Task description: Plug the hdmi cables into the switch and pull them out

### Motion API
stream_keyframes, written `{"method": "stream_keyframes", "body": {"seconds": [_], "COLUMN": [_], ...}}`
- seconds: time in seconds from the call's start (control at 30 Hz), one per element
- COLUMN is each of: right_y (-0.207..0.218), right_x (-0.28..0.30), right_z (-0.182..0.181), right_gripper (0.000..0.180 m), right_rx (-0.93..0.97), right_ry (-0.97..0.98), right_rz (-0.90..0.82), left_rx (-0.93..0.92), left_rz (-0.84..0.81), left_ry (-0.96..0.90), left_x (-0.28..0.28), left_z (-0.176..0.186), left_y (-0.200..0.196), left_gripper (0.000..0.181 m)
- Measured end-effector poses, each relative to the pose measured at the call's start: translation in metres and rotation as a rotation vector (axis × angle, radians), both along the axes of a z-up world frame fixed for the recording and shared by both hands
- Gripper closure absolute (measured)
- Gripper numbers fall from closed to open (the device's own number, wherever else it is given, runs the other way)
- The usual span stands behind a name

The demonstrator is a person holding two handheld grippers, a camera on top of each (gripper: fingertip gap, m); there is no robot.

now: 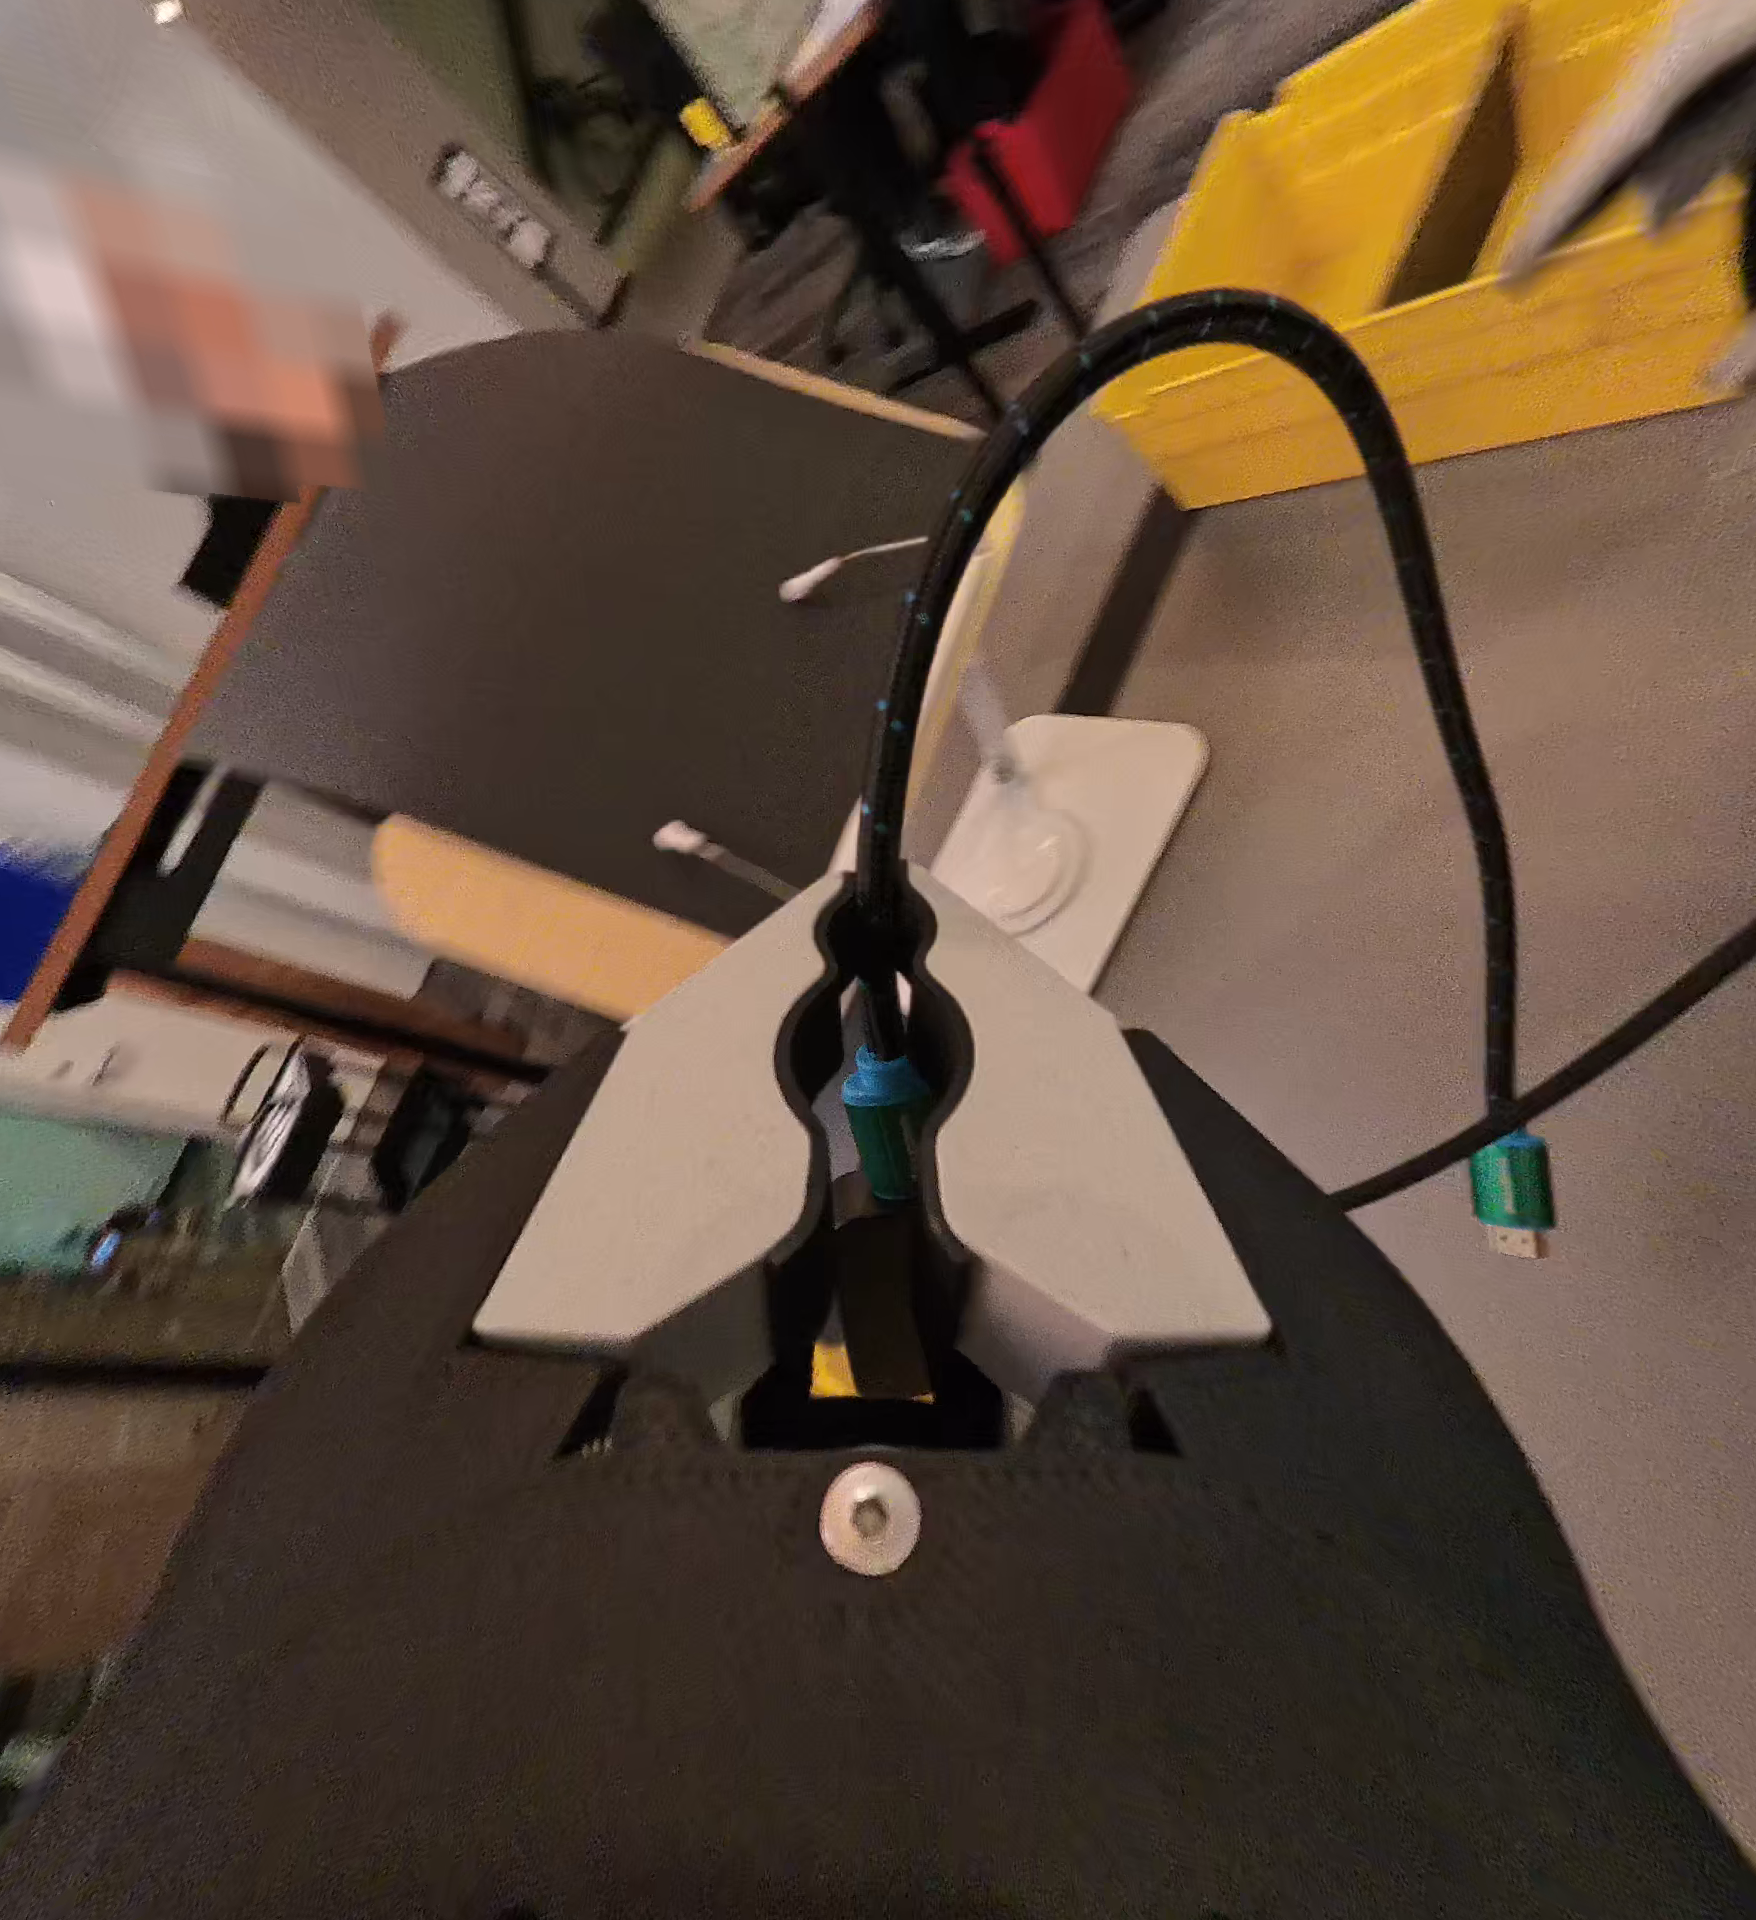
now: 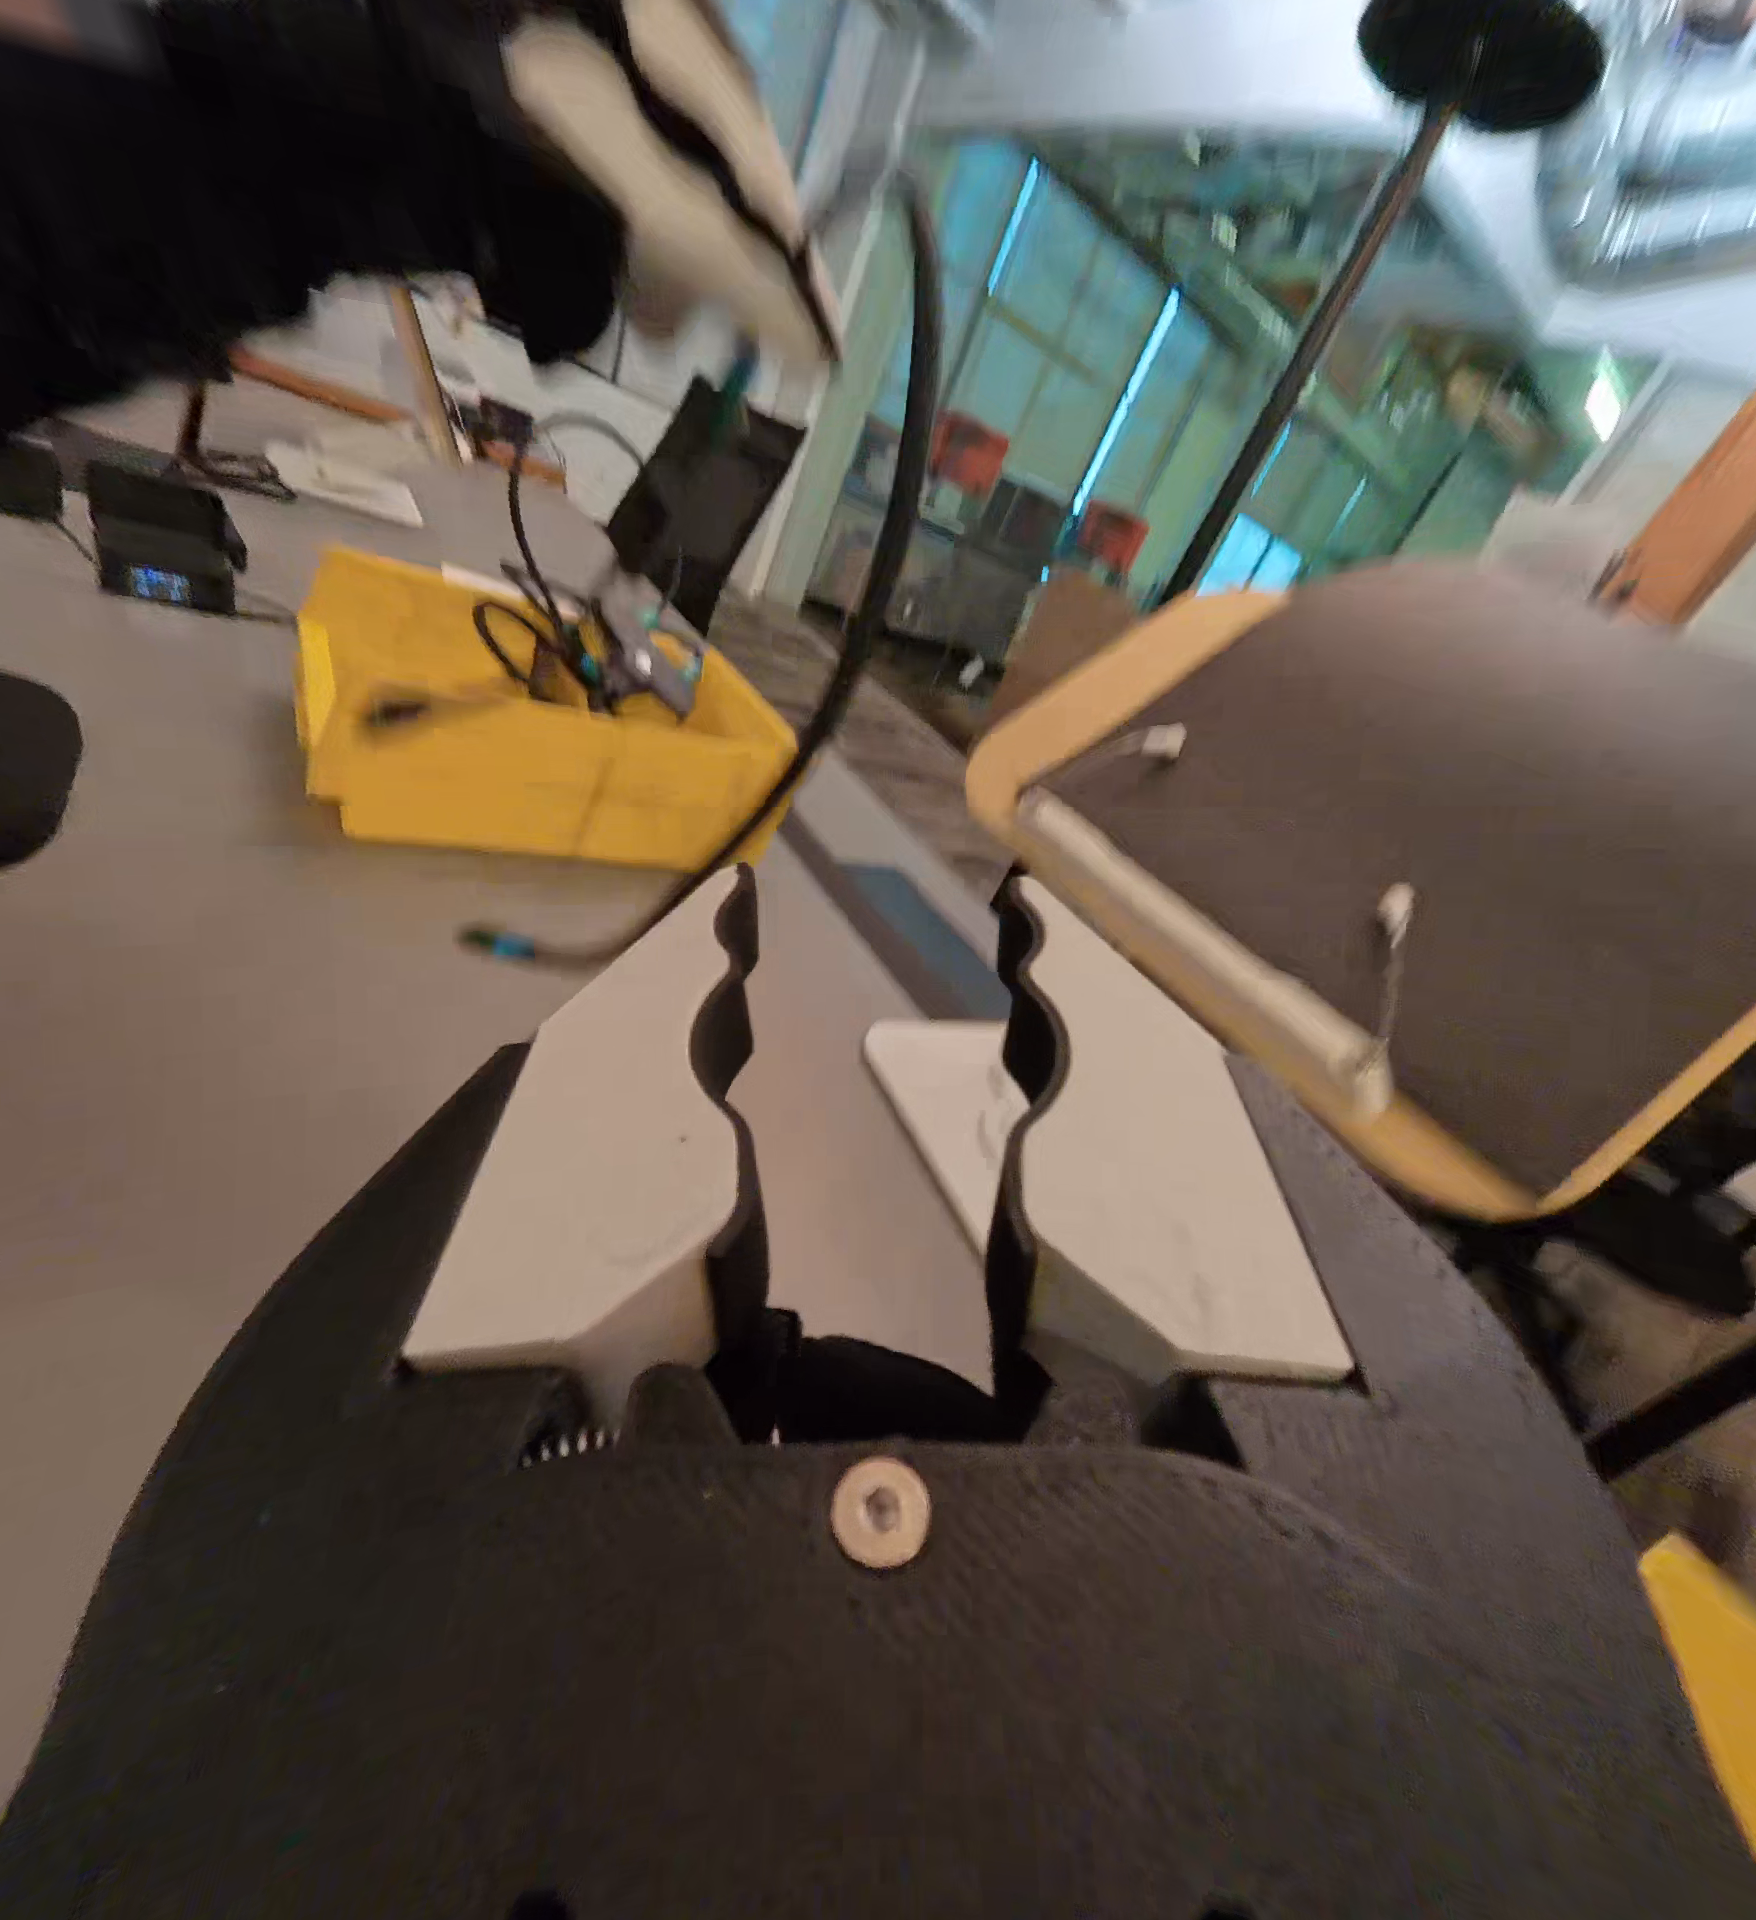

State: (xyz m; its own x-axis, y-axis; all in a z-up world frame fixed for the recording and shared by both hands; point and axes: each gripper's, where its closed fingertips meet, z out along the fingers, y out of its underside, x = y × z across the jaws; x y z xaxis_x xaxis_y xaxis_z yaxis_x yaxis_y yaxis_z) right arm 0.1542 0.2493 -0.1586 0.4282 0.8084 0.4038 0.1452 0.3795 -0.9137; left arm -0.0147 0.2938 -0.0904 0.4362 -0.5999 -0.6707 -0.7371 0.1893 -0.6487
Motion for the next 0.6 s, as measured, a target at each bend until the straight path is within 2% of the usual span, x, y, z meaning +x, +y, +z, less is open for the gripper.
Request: {"method": "stream_keyframes", "body": {"seconds": [0.13, 0.23, 0.33, 0.47, 0.5, 0.6], "right_y": [-0.018, -0.027, -0.022, 0.010, 0.018, 0.029], "right_x": [-0.008, -0.028, -0.059, -0.090, -0.093, -0.098], "right_z": [0.068, 0.086, 0.059, -0.004, -0.018, -0.024], "right_gripper": [0.134, 0.132, 0.130, 0.133, 0.147, 0.163], "right_rx": [0.124, 0.149, 0.169, 0.210, 0.226, 0.240], "right_ry": [-0.012, -0.097, -0.322, -0.632, -0.693, -0.672], "right_rz": [0.087, 0.188, 0.237, 0.199, 0.185, 0.193], "left_rx": [-0.071, -0.129, -0.159, -0.172, -0.174, -0.182], "left_rz": [-0.146, -0.203, -0.238, -0.280, -0.288, -0.296], "left_ry": [0.054, 0.086, 0.114, 0.131, 0.128, 0.135], "left_x": [0.047, 0.064, 0.076, 0.088, 0.089, 0.088], "left_z": [-0.044, -0.073, -0.092, -0.102, -0.103, -0.112], "left_y": [0.000, 0.002, 0.005, 0.005, 0.004, 0.006], "left_gripper": [0.177, 0.178, 0.177, 0.178, 0.178, 0.178]}}
